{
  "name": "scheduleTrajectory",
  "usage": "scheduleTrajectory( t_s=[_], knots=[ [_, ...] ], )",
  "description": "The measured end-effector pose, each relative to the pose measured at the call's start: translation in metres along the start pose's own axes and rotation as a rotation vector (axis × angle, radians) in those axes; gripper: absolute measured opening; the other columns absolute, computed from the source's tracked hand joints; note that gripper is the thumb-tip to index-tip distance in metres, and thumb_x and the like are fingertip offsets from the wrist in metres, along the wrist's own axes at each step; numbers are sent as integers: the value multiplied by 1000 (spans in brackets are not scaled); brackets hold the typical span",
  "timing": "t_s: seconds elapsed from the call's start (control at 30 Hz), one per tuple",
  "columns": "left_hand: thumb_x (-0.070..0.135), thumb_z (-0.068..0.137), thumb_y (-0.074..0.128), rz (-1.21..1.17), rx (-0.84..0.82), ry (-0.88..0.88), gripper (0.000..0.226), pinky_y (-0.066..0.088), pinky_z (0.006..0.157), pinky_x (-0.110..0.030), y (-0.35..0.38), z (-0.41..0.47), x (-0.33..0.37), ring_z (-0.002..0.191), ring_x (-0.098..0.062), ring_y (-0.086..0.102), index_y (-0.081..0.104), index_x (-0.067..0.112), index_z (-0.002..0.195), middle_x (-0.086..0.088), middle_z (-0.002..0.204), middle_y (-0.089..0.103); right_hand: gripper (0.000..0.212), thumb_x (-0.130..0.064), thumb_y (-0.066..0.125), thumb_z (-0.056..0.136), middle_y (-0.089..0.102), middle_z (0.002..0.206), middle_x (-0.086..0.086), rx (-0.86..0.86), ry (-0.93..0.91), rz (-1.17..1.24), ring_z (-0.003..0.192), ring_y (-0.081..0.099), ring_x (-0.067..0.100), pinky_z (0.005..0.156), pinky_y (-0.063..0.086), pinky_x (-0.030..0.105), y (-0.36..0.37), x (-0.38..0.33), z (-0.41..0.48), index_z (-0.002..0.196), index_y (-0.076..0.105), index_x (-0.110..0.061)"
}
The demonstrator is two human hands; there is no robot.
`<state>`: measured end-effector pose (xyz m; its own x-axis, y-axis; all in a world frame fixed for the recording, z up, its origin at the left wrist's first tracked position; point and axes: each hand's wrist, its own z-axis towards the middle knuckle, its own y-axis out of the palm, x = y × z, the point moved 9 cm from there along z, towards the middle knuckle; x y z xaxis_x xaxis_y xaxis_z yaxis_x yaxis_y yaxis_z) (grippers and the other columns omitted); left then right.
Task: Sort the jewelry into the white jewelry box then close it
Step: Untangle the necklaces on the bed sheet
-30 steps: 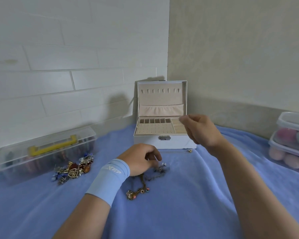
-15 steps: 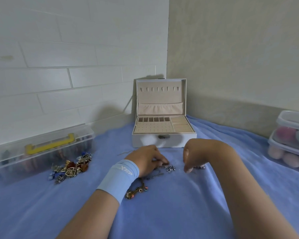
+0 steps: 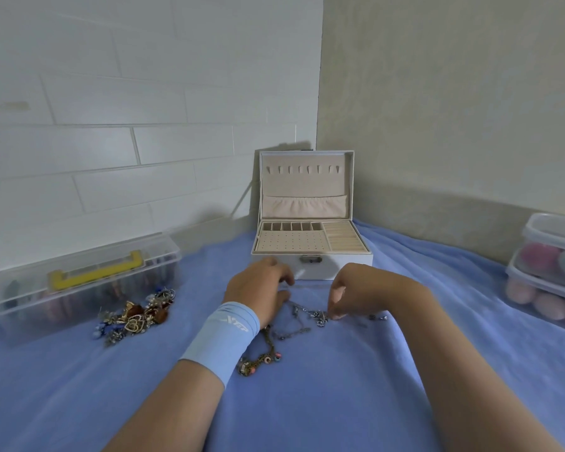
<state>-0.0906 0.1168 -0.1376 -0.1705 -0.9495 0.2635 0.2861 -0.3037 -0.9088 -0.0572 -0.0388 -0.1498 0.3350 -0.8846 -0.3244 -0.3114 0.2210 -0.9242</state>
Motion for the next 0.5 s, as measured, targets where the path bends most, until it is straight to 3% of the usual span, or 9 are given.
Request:
scheduleTrajectory(
  t_s=[0.1, 0.2, 0.3, 0.4, 0.5],
  knots=[
    [38, 87, 67, -105, -96, 69, 6, 41, 68, -25, -1, -7, 20, 85, -10, 57, 62, 36, 85, 14, 95, 58, 8, -34, 78, 76, 68, 64, -11, -27, 15, 20, 51, 56, 5, 57, 49, 23, 1, 3, -2, 79, 76, -27],
    [44, 82, 71, -62, -309, 68, 10, 36, 58, -17, 10, -17, 26, 72, -4, 56, 70, 35, 86, 15, 82, 62, 11, -36, 82, 69, 66, 59, -13, -76, 29, 6, 53, 55, 9, 57, 46, 24, 6, 4, -3, 74, 76, -28],
    [38, 88, 68, -32, -405, 62, 7, 42, 63, -19, 14, -21, 23, 78, -9, 59, 71, 32, 87, 14, 83, 64, 15, -36, 81, 70, 72, 66, -7, -122, 43, 6, 54, 55, 12, 60, 47, 25, 9, 7, -3, 72, 77, -21],
    [36, 90, 66, -21, -511, 15, 8, 52, 81, -30, 17, -25, 13, 89, -17, 64, 67, 31, 83, 11, 88, 67, 20, -40, 79, 67, 70, 66, -7, -142, 41, -3, 57, 55, 15, 62, 46, 27, 10, 10, -4, 75, 77, -22],
    [36, 90, 65, 71, -582, -27, 9, 50, 83, -28, 14, -31, 1, 91, -15, 63, 66, 32, 83, 16, 84, 63, 27, -44, 82, 63, 69, 68, -9, -150, 28, -14, 63, 58, 13, 64, 47, 27, 8, 10, -5, 80, 78, -24]
  ],
)
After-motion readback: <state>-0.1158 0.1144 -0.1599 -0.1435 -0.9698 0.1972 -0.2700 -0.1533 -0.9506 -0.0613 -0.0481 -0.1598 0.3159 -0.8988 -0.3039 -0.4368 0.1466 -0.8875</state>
